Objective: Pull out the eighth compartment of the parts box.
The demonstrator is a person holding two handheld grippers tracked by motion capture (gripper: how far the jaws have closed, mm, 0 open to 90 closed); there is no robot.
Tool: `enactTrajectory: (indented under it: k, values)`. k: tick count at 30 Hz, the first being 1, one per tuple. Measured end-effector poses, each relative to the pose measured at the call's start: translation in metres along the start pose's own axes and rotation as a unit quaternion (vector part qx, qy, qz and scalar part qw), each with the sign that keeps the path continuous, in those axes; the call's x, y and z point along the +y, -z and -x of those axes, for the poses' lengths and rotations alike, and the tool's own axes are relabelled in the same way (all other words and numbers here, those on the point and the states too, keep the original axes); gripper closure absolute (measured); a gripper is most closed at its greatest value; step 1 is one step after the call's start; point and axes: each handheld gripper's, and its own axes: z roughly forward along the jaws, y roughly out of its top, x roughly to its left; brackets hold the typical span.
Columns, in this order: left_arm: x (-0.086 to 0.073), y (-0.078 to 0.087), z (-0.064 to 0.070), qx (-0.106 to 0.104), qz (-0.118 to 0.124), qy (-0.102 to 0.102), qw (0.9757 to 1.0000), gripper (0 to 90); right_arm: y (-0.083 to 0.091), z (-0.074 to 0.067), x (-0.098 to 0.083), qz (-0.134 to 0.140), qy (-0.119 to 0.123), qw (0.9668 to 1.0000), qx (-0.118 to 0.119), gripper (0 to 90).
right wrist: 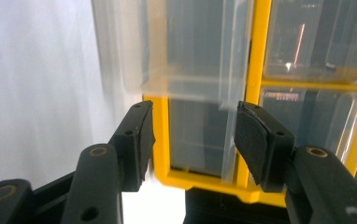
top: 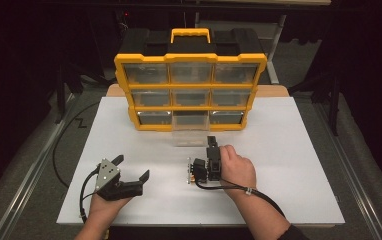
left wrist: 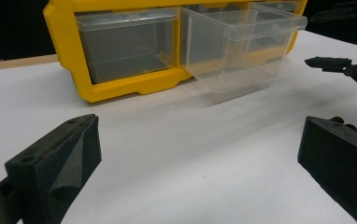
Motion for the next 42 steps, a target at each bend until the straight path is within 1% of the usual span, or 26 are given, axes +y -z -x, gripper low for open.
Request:
enactTrajectory:
  k: [1,2,4,5,6,7,9,12,14,21,22,25,26,31,32,35,37,38,39,40,42]
  values:
    - [0.000,0.000,0.000,0.000,0.000,0.000,1.0000,0.4,0.000,0.000,-0.003,0.000,0.009,1.0000,-0.001,48.5]
    - [0.000,0.000,0.000,0.000,0.000,0.000,1.0000,0.4,0.000,-0.001,-0.005,-0.001,0.009,1.0000,0.000,48.3]
    - [0.000,0.000,0.000,0.000,-0.001,0.000,1.0000,0.4,0.000,-0.005,-0.012,-0.009,-0.001,0.9999,0.004,48.0]
    - [0.000,0.000,0.000,0.000,-0.001,0.000,1.0000,0.4,0.000,-0.004,-0.014,-0.006,0.013,0.9999,0.001,47.9]
    - [0.000,0.000,0.000,0.000,-0.001,0.000,1.0000,0.4,0.000,-0.005,-0.016,-0.007,0.014,0.9999,0.001,47.8]
    - [0.000,0.000,0.000,0.000,-0.001,0.000,1.0000,0.4,0.000,-0.007,-0.020,-0.011,0.005,0.9999,0.003,47.5]
    - [0.000,-0.001,0.000,0.001,-0.001,0.001,1.0000,0.4,0.000,-0.008,-0.024,-0.016,0.007,0.9998,0.006,47.4]
    - [0.000,-0.001,0.000,0.000,-0.001,0.000,1.0000,0.4,0.000,-0.011,-0.032,-0.021,0.001,0.9998,0.007,47.1]
    - [0.000,-0.001,0.000,0.000,-0.001,0.000,1.0000,0.4,0.000,-0.012,-0.037,-0.023,0.005,0.9997,0.008,46.6]
    - [-0.001,-0.001,0.000,0.001,-0.003,-0.001,1.0000,0.4,0.000,-0.020,-0.053,-0.032,0.002,0.9994,0.010,45.6]
    - [-0.001,-0.001,0.000,0.001,-0.003,-0.001,1.0000,0.4,0.000,-0.021,-0.054,-0.038,0.005,0.9992,0.014,45.4]
    - [-0.001,-0.001,0.000,0.000,-0.003,-0.001,1.0000,0.4,0.000,-0.025,-0.061,-0.037,0.007,0.9992,0.010,44.9]
    - [-0.001,-0.001,0.000,0.000,-0.003,-0.001,1.0000,0.4,0.001,-0.026,-0.061,-0.042,0.007,0.9990,0.013,44.8]
    - [-0.001,-0.002,0.000,0.001,-0.004,-0.001,1.0000,0.4,0.002,-0.030,-0.067,-0.042,0.007,0.9991,0.008,44.0]
    - [-0.001,-0.002,0.000,0.001,-0.005,-0.001,1.0000,0.4,0.002,-0.031,-0.068,-0.037,0.005,0.9993,0.004,43.8]
    - [-0.001,-0.002,0.000,0.001,-0.005,-0.002,1.0000,0.4,0.003,-0.036,-0.071,-0.038,0.001,0.9993,0.003,43.0]
    - [-0.001,-0.002,0.000,0.001,-0.004,-0.001,1.0000,0.4,0.002,-0.041,-0.073,-0.037,-0.006,0.9993,0.007,40.2]
    - [-0.001,-0.002,0.000,0.001,-0.004,-0.001,1.0000,0.4,0.002,-0.042,-0.073,-0.039,-0.006,0.9992,0.010,39.1]
    - [-0.001,-0.002,0.000,0.000,-0.004,-0.002,1.0000,0.4,0.001,-0.042,-0.074,-0.038,-0.005,0.9991,0.014,38.1]
    - [-0.001,-0.002,0.000,0.000,-0.004,-0.002,1.0000,0.4,0.001,-0.042,-0.074,-0.037,-0.006,0.9992,0.010,36.1]
    - [-0.001,-0.002,0.000,0.000,-0.003,-0.001,1.0000,0.4,0.001,-0.040,-0.075,-0.034,-0.012,0.9993,0.011,34.1]
